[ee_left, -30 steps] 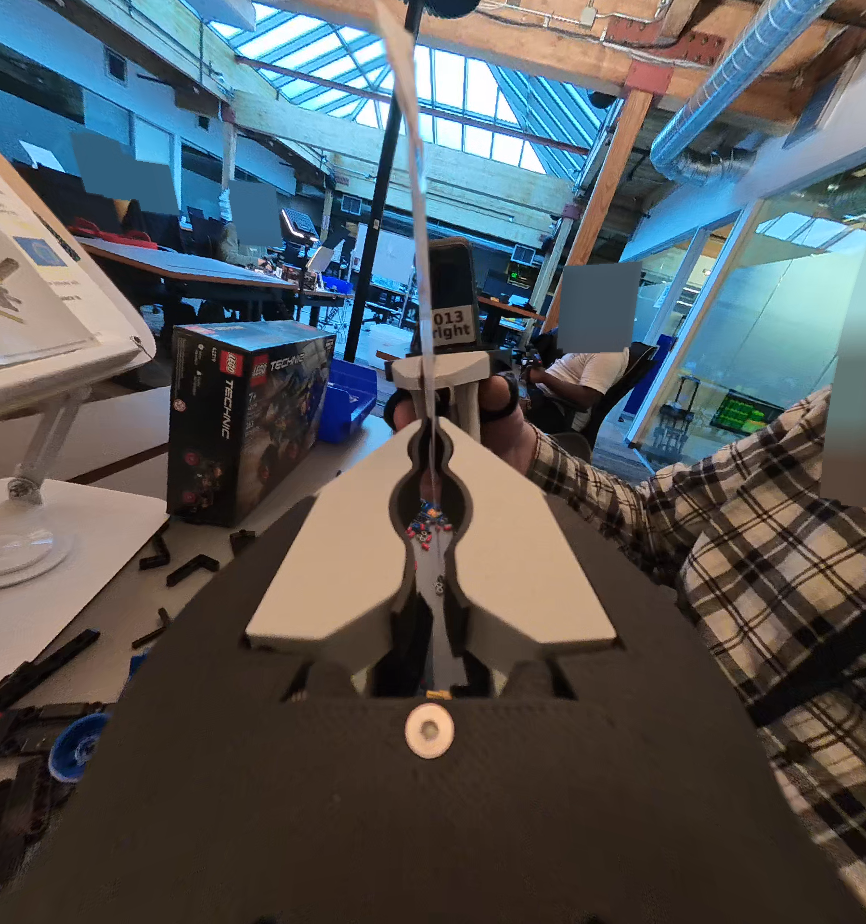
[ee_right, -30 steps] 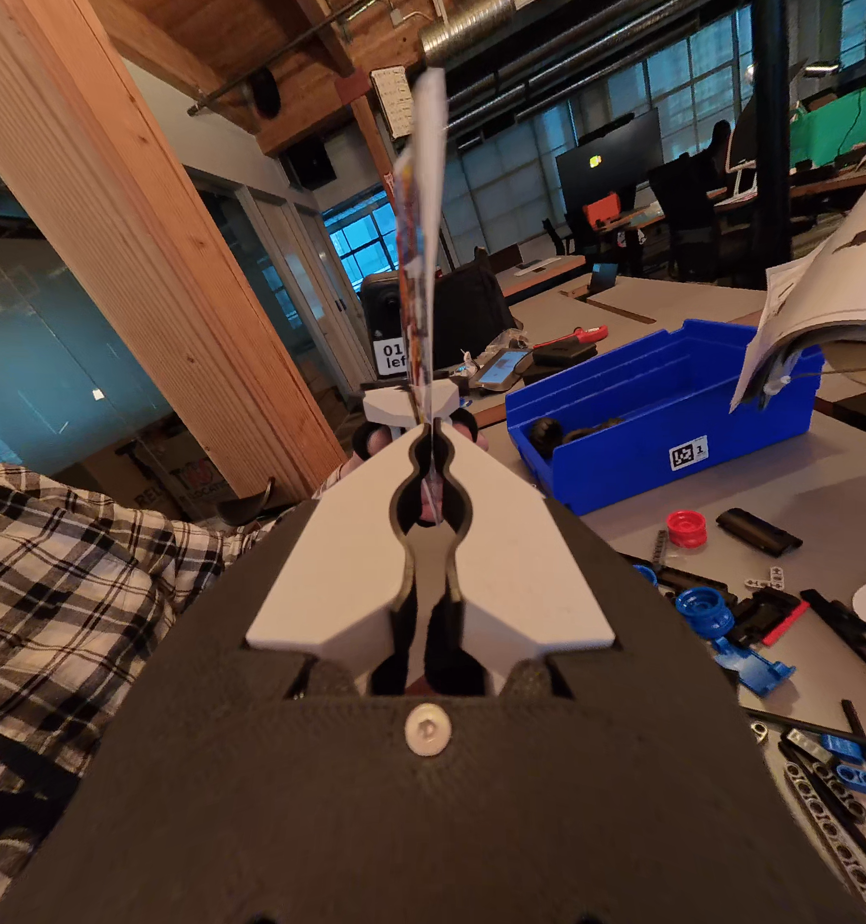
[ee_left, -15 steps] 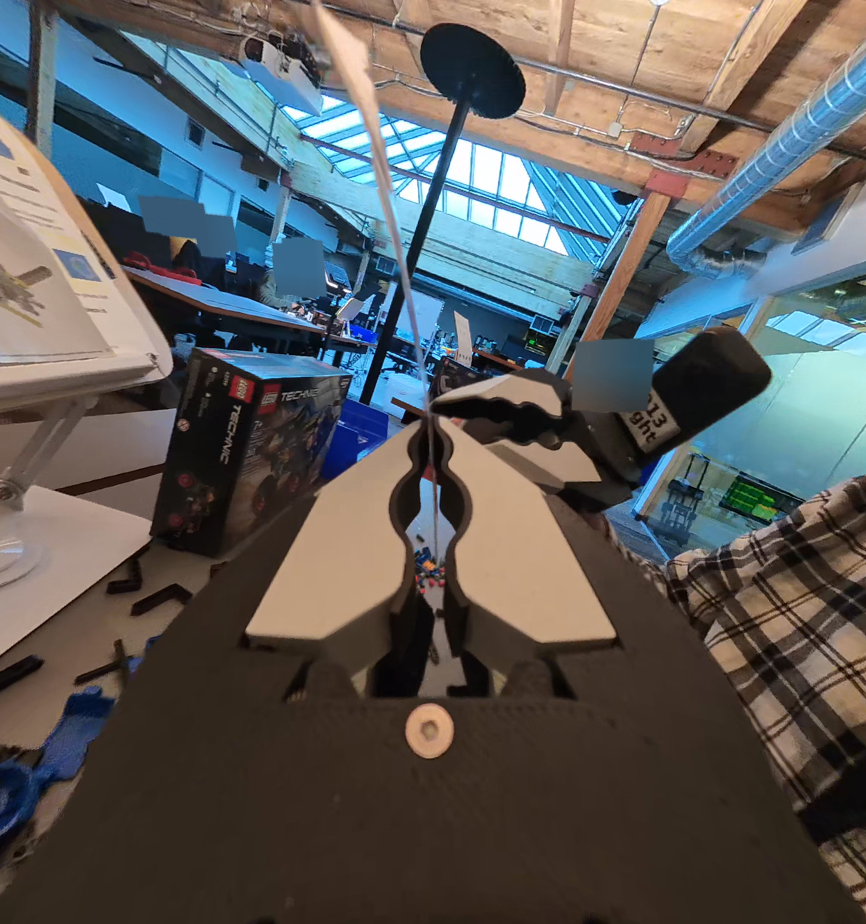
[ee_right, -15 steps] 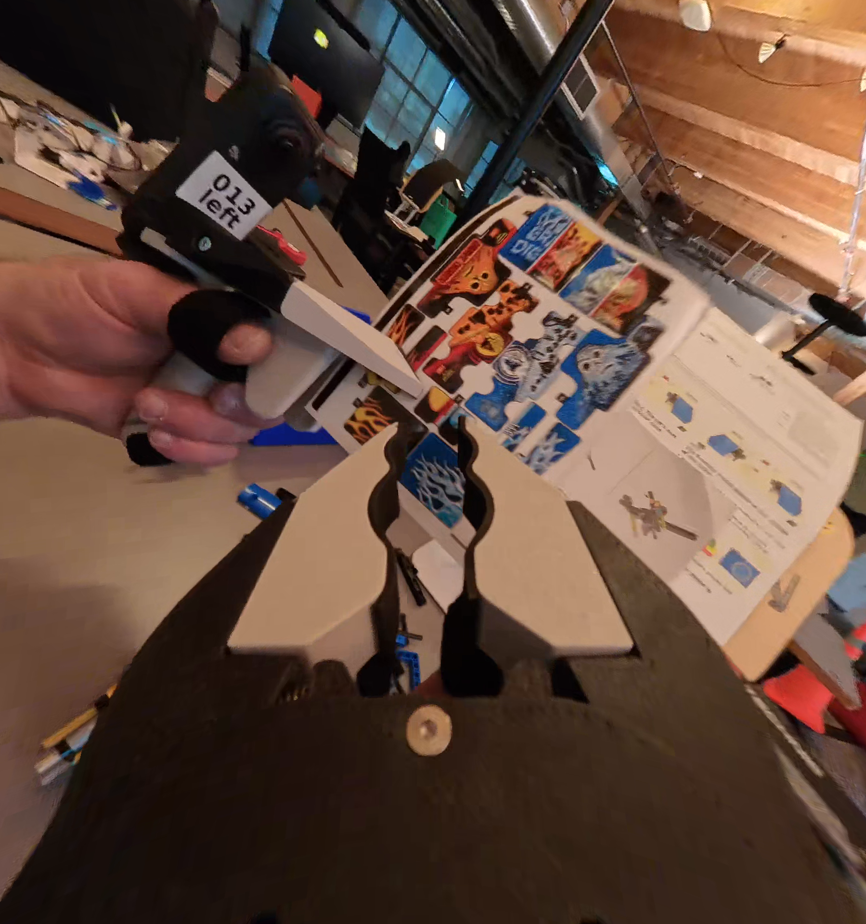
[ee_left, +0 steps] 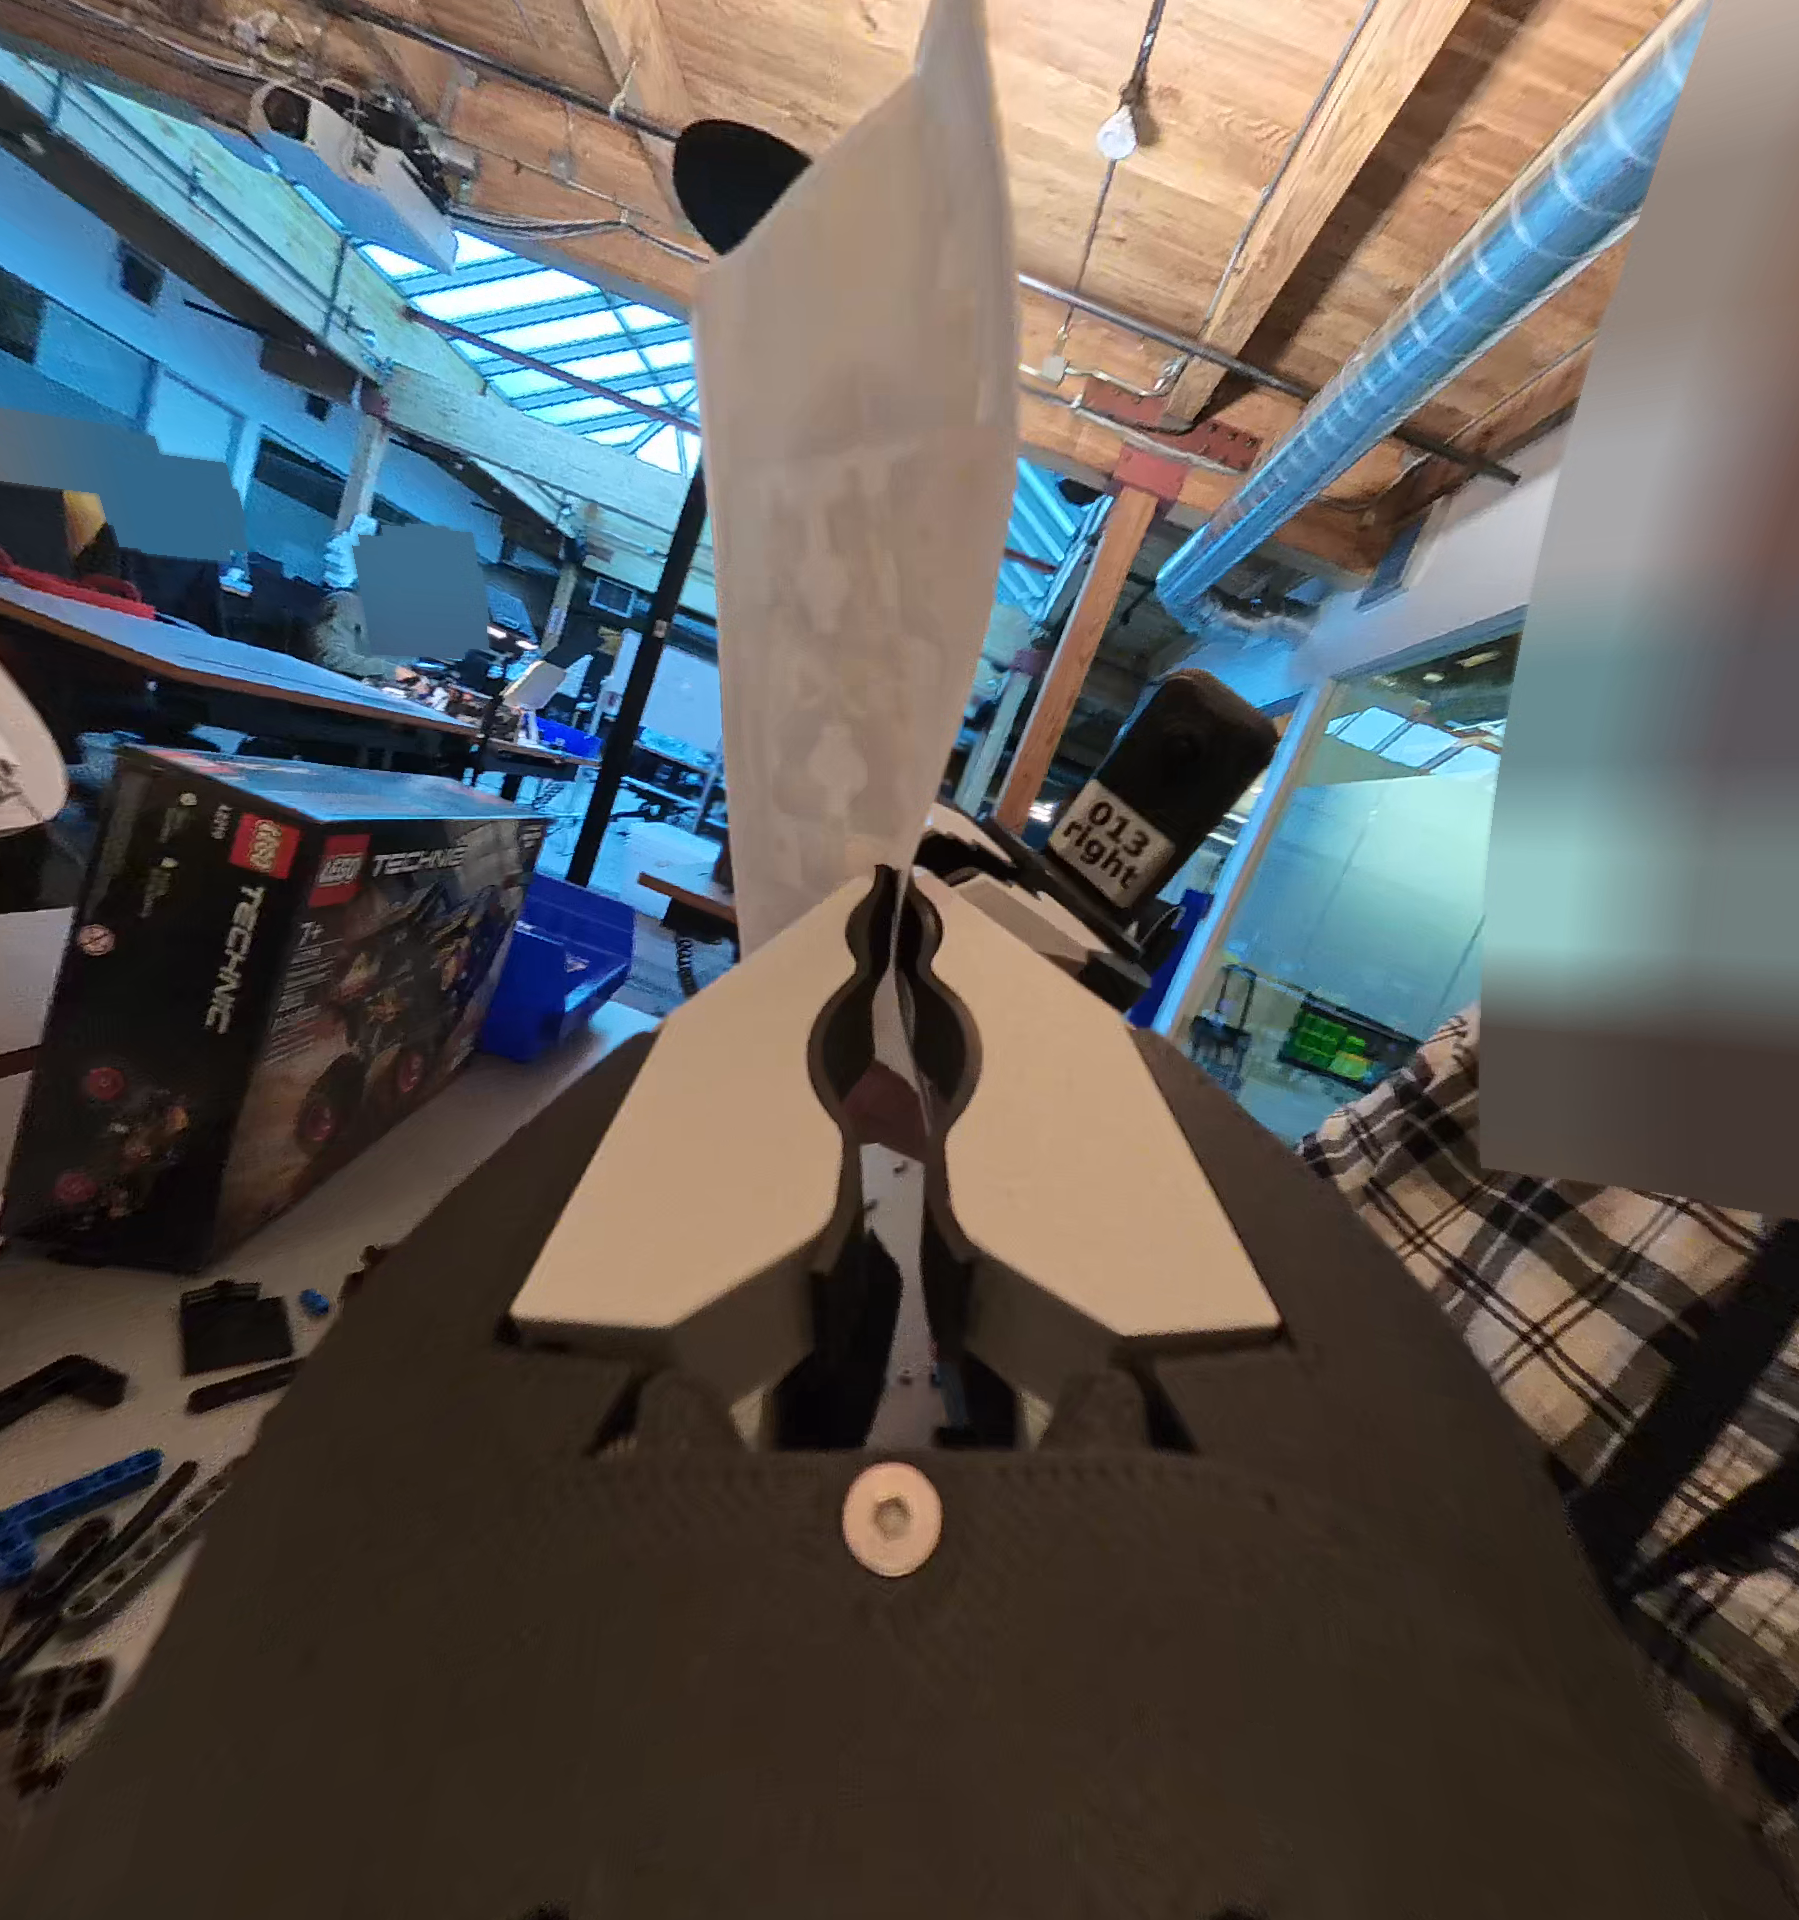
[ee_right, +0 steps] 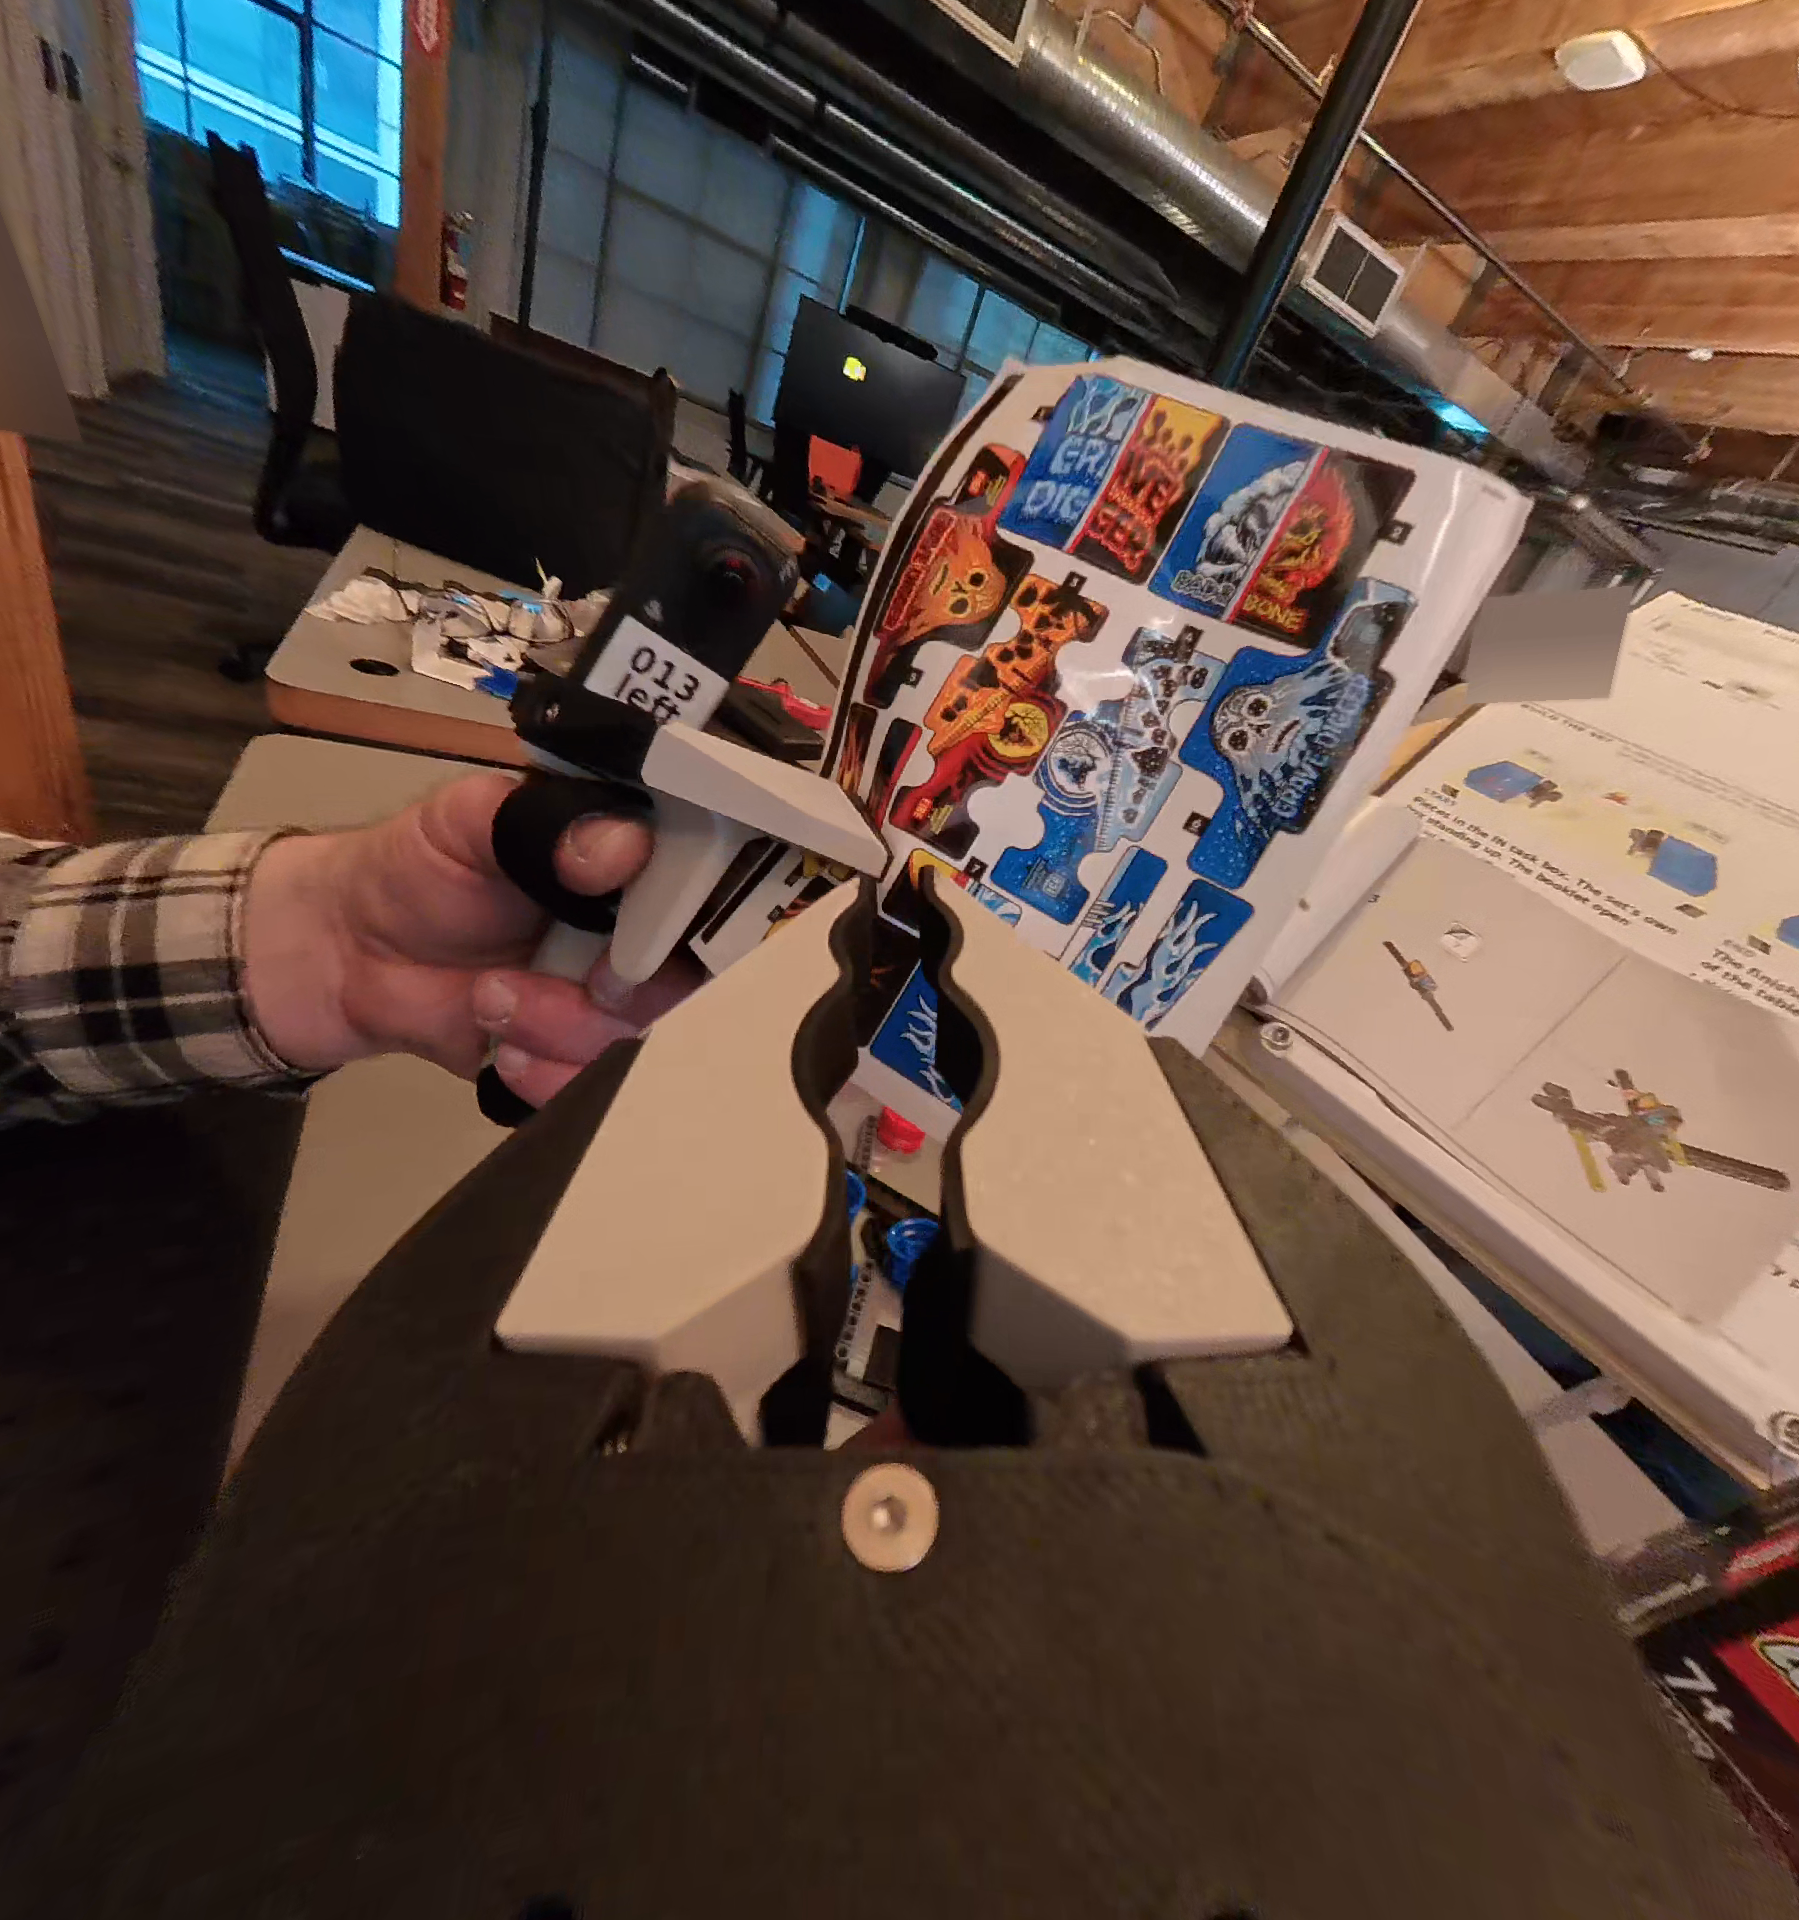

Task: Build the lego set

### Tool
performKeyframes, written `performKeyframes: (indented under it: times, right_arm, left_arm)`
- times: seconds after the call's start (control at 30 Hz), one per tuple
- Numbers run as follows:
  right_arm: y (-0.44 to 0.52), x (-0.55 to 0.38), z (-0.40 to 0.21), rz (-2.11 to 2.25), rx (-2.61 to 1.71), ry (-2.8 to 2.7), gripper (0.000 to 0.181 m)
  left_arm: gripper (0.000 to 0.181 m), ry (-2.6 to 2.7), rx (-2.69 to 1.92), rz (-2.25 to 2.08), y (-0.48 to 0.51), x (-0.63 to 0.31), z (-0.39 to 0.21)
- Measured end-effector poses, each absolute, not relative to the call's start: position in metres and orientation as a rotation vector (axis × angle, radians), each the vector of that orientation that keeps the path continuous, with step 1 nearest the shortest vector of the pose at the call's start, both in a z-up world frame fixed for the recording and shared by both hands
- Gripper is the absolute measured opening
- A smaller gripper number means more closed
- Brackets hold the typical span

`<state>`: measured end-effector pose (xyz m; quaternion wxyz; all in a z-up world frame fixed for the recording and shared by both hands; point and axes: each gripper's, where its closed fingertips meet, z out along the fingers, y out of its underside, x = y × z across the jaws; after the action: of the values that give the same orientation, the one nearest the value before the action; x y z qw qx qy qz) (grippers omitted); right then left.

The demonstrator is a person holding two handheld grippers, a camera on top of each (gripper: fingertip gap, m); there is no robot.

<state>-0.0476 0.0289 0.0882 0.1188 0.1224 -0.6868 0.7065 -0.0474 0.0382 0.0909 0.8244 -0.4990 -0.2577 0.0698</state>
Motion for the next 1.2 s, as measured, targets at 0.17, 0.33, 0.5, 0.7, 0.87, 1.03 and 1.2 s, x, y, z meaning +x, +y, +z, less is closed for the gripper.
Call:
performKeyframes:
  times: [0.17, 0.33, 0.5, 0.7, 0.87, 1.03, 1.2]
  right_arm:
    - [0.031, -0.047, 0.088, 2.076, 0.353, -1.991, 0.009]
    - [0.033, -0.044, 0.087, 2.139, 0.362, -2.016, 0.011]
    - [0.036, -0.041, 0.087, 2.217, 0.371, -2.046, 0.008]
    - [0.041, -0.035, 0.089, 2.344, 0.405, -2.079, 0.004]
    - [0.047, -0.029, 0.091, 2.448, 0.449, -2.110, 0.003]
    - [0.051, -0.023, 0.090, 2.544, 0.487, -2.166, 0.002]
    - [0.056, -0.016, 0.092, 2.634, 0.527, -2.215, 0.001]
  left_arm:
    - [0.000, -0.523, -1.031, 0.151, 0.040, -0.047, 0.092]
    - [0.000, -0.489, -1.001, 0.086, 0.043, -0.044, 0.092]
    - [0.000, -0.453, -0.970, 0.037, 0.046, -0.041, 0.093]
    - [0.000, -0.401, -0.960, 0.003, 0.050, -0.035, 0.095]
    - [0.000, -0.360, -0.964, -0.036, 0.056, -0.029, 0.097]
    - [0.000, -0.320, -0.981, -0.048, 0.059, -0.022, 0.096]
    - [0.000, -0.271, -1.002, -0.061, 0.063, -0.014, 0.097]
